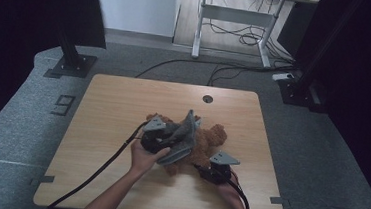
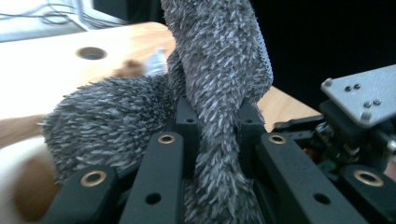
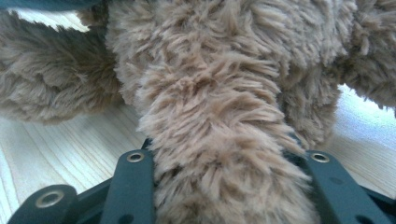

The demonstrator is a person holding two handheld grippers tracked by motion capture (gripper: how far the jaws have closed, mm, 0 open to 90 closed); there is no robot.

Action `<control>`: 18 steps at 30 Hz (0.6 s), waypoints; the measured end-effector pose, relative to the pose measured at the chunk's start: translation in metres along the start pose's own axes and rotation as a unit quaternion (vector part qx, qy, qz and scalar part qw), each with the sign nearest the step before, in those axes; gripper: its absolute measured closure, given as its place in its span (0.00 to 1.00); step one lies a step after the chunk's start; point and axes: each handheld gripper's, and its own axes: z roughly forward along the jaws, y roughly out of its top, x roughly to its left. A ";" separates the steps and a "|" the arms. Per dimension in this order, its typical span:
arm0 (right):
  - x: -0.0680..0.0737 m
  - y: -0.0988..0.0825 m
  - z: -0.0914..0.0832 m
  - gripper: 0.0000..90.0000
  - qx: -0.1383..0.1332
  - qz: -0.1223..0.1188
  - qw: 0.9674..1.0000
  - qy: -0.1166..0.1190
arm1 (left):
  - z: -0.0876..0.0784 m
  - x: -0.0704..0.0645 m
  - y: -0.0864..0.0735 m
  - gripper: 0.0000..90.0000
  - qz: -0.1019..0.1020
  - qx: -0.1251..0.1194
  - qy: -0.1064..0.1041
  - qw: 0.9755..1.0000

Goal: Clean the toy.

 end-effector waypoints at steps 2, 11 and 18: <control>0.000 0.000 0.000 0.63 0.001 -0.001 1.000 0.000 | 0.012 -0.006 0.001 0.85 0.008 0.015 -0.002 1.000; 0.001 0.000 0.000 0.64 0.009 -0.006 1.000 -0.002 | 0.008 0.014 -0.013 0.86 0.000 0.035 0.037 0.999; 0.004 0.000 0.001 0.64 0.013 -0.016 1.000 0.003 | -0.023 0.036 -0.028 0.86 -0.026 0.013 0.021 0.999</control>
